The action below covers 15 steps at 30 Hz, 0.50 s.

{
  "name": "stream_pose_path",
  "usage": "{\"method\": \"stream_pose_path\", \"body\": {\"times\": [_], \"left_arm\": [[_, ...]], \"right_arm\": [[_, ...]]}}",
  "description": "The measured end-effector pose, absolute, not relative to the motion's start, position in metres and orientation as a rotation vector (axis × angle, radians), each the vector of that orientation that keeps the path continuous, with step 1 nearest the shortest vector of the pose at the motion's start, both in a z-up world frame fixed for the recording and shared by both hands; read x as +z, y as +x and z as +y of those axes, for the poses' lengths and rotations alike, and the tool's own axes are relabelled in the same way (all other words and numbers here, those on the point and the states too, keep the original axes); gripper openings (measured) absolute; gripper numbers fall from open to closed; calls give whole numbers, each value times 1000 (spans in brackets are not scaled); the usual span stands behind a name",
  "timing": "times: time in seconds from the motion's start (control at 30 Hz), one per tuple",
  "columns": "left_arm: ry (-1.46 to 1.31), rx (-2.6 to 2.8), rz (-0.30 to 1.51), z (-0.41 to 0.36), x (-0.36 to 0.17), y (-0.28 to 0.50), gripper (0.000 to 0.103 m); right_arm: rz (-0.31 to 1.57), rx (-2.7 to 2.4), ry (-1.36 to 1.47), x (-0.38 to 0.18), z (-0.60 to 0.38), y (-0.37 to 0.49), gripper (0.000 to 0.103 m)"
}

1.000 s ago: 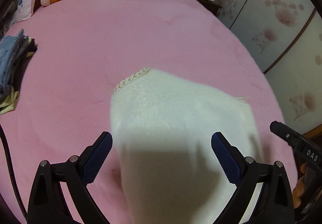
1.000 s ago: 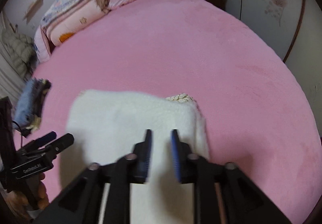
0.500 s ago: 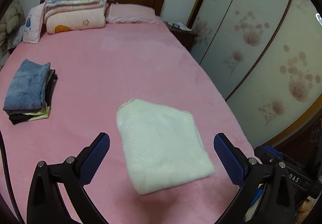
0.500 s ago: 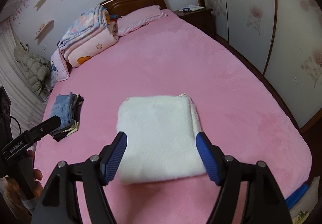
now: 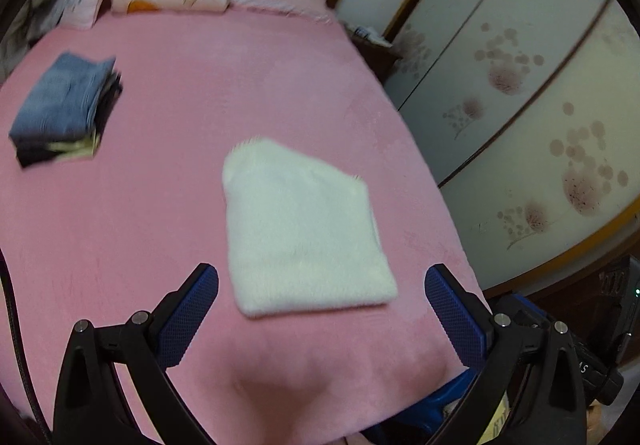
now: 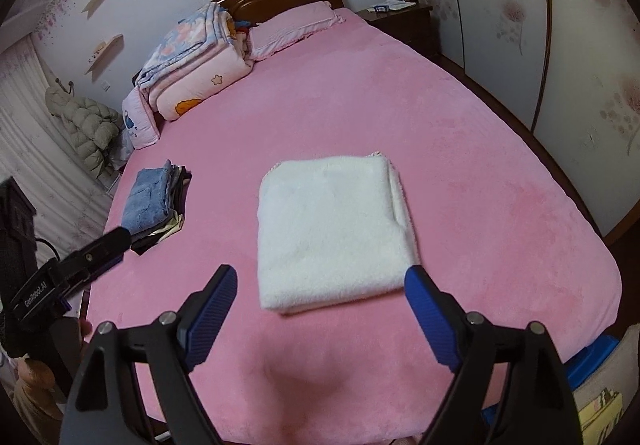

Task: Fold large clothes

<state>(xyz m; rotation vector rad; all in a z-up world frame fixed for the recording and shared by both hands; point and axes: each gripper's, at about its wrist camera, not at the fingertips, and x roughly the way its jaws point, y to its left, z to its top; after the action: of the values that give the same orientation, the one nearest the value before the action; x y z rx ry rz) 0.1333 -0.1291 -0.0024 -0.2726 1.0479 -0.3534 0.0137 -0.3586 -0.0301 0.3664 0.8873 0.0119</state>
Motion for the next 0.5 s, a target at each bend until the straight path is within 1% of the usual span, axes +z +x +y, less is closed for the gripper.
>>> {"method": "stream_pose_path", "body": {"times": [0.1,0.13,0.17,0.27,0.37,0.5], "left_arm": [[-278,-366,1042,-135,-17,132,102],[-262,-372,1031,-139,-20,133,102],[-239,-368,1029,-144,-24,134,102],[-218,-351,1062,-160,-44,145,102],[-245,-328,1079,-169,-69,160,102],[-209,-267,1095,-176,-113,181,101]], "right_arm": [[861,14,292,-35,-370,18,92],[854,13,253,-38,-375,21,96],[853,24,219,-41,-381,27,102],[852,65,195,-53,-402,47,103],[923,125,211,-77,-422,76,103],[986,201,162,-111,-427,111,102]]}}
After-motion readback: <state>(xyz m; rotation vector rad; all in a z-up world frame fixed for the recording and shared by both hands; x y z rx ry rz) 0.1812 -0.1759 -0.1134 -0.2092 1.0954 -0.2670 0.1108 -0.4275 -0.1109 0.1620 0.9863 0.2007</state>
